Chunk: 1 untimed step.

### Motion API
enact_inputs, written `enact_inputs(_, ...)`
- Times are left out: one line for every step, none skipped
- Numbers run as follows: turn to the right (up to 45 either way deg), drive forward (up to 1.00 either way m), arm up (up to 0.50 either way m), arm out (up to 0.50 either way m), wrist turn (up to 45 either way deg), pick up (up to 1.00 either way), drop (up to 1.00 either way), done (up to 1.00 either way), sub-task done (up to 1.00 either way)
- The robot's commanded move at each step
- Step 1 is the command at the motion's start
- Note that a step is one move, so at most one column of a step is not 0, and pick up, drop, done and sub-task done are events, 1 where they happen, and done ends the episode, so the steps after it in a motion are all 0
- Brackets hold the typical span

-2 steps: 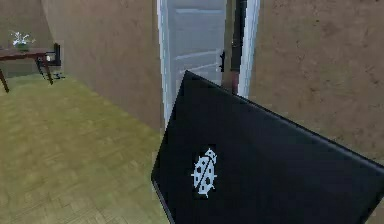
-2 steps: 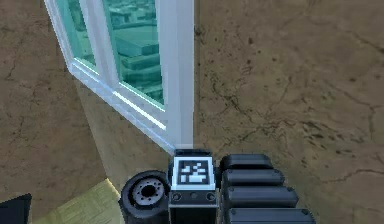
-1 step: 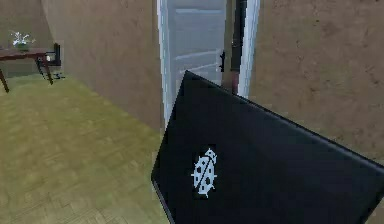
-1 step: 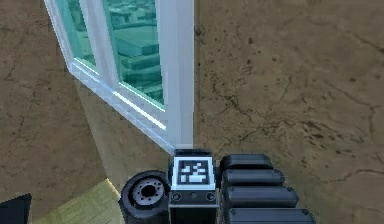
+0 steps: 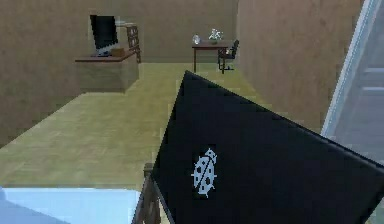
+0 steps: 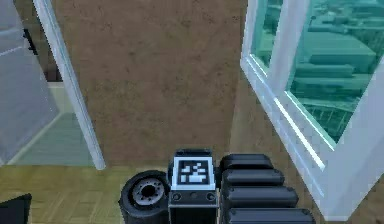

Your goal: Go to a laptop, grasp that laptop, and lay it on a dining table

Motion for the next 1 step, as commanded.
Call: enact_inputs(-45.0, 0.00, 0.00, 0.00, 0.0, 0.00, 0.00, 0.00, 0.00)
